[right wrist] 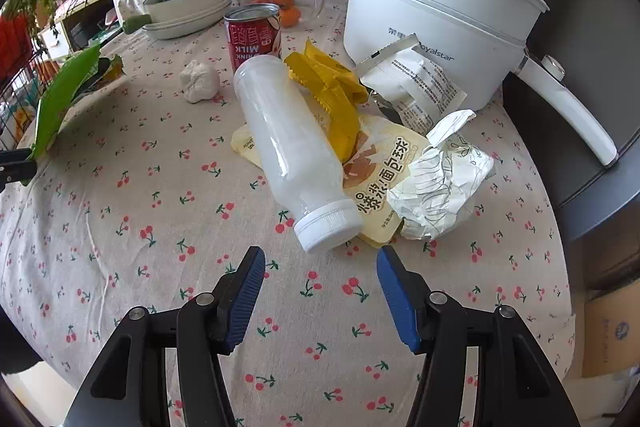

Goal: Collect trash
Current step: 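Carry a white plastic bottle to the bin with the right gripper while the left holds the bag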

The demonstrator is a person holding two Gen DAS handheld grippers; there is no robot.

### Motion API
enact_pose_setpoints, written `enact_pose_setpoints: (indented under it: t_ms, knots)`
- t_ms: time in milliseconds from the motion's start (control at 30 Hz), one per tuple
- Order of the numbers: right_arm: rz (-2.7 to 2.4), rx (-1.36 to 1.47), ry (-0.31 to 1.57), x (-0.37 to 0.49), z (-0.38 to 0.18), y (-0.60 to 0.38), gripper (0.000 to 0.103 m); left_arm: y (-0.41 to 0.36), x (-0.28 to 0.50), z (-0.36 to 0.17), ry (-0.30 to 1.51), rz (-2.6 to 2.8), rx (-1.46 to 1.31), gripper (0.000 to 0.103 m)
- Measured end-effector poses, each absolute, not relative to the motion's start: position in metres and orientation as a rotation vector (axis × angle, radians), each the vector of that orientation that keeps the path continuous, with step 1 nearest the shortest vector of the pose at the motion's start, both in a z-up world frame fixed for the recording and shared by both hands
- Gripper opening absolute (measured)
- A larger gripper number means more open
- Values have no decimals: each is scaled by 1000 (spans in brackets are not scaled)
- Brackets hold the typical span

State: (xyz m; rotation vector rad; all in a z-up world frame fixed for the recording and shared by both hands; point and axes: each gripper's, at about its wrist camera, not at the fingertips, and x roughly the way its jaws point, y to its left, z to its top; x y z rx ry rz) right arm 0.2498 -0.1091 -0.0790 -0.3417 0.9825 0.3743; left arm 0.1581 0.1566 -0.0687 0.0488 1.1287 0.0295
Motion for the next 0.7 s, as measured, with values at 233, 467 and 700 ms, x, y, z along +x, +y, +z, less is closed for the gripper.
enact_pose_setpoints:
  t_ms: [233, 467, 700]
  knots:
    - [375, -366, 991, 269, -94, -93, 55, 154, 158, -72, 1136, 22, 63, 21]
    - [420, -340, 978, 247, -77, -104, 44, 144, 156, -66, 1124, -8, 67, 21]
    - [417, -351, 978, 203, -45, -130, 43, 111, 148, -64, 1117, -77, 104, 21]
